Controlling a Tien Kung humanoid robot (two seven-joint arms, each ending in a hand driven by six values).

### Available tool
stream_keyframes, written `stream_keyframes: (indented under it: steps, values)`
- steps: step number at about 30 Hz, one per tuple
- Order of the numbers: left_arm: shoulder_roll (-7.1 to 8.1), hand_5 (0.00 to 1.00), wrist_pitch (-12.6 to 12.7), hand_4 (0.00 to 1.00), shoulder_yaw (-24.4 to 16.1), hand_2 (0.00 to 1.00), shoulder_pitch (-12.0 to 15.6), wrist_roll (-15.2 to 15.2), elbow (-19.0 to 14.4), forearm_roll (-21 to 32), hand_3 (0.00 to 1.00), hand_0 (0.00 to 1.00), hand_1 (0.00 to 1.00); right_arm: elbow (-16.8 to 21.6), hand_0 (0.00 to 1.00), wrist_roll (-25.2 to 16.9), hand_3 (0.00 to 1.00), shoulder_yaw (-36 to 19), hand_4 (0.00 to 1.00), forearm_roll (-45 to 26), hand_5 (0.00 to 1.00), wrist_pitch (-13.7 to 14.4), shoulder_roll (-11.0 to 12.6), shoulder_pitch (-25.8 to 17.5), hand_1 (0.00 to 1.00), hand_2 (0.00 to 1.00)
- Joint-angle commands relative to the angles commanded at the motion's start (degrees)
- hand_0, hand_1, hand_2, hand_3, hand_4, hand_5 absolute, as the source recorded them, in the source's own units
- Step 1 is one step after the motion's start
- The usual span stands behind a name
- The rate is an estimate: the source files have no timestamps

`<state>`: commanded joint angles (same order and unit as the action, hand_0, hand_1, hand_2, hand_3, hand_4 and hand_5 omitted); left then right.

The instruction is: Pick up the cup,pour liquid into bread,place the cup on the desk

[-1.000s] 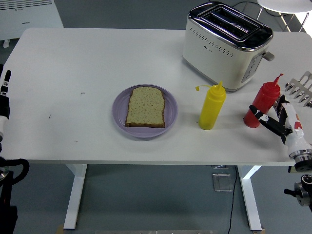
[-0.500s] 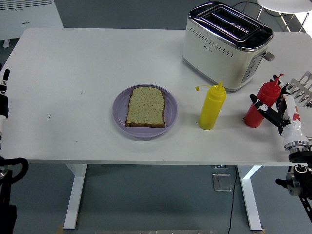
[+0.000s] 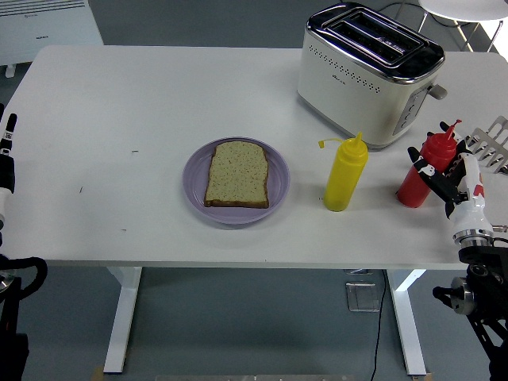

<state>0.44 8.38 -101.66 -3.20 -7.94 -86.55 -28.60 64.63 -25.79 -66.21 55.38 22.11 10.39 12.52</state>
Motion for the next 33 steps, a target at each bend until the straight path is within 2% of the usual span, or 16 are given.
stream_keyframes:
  steps: [1, 6, 7, 12, 13, 18, 19, 24, 25, 33]
  values:
    - [0.0, 0.998, 0.0, 0.468, -0.02, 0.79, 0.01, 0.0, 0.0, 0.0, 0.757, 0.806, 0.776, -0.16, 0.702, -0.14, 0.765, 0.14, 0.82, -0.24, 0.195, 0.14, -0.06, 0.1, 0.644, 0.654]
    - [-0.01, 0.998, 0.02, 0.468, -0.06, 0.79, 0.05, -0.02, 0.01, 0.01, 0.757, 0.806, 0.776, -1.06, 0.702, -0.93, 0.765, 1.4, 0.82, -1.47, 0.195, 0.83, -0.27, 0.65, 0.644, 0.654]
    - [-0.02, 0.998, 0.01, 0.467, -0.05, 0.789, 0.05, -0.02, 0.01, 0.01, 0.756, 0.805, 0.776, -1.2, 0.577, -1.09, 0.709, 1.55, 0.737, -1.72, 0.127, 0.98, -0.34, 0.71, 0.554, 0.557]
    - [-0.04, 0.998, -0.01, 0.467, 0.01, 0.789, 0.02, -0.02, 0.02, 0.01, 0.756, 0.805, 0.776, -2.05, 0.577, -2.22, 0.709, 1.95, 0.737, -3.34, 0.127, 2.31, -0.71, 1.05, 0.554, 0.557]
    - [-0.03, 0.998, 0.01, 0.466, -0.04, 0.789, 0.0, -0.03, 0.03, 0.02, 0.756, 0.805, 0.776, -2.24, 0.489, -2.57, 0.669, 2.04, 0.693, -3.99, 0.107, 2.58, -0.71, 1.13, 0.476, 0.519]
    - [-0.01, 0.998, 0.0, 0.466, -0.08, 0.789, 0.01, -0.04, 0.02, 0.01, 0.756, 0.805, 0.776, -2.48, 0.489, -3.51, 0.669, 2.25, 0.693, -5.76, 0.107, 3.35, -0.73, 1.29, 0.476, 0.519]
    - [-0.01, 0.998, 0.0, 0.465, -0.07, 0.789, 0.01, -0.04, 0.02, 0.01, 0.756, 0.805, 0.776, -2.53, 0.394, -3.64, 0.604, 2.28, 0.662, -6.1, 0.094, 3.43, -0.75, 1.33, 0.409, 0.494]
    - [-0.02, 0.998, -0.01, 0.465, -0.06, 0.789, 0.03, -0.04, 0.02, 0.02, 0.756, 0.805, 0.776, -2.74, 0.394, -4.3, 0.604, 2.4, 0.662, -7.39, 0.094, 3.83, -0.83, 1.39, 0.409, 0.494]
    - [-0.02, 0.998, -0.01, 0.466, -0.08, 0.789, 0.04, -0.04, 0.02, 0.01, 0.756, 0.804, 0.777, -2.78, 0.34, -4.45, 0.564, 2.4, 0.638, -7.72, 0.087, 3.98, -0.83, 1.39, 0.385, 0.48]
    - [-0.02, 0.998, 0.02, 0.466, -0.1, 0.788, 0.03, -0.05, 0.04, 0.03, 0.756, 0.805, 0.776, -2.86, 0.327, -5.15, 0.552, 2.36, 0.607, -10.62, 0.091, 4.95, -0.82, 1.44, 0.377, 0.471]
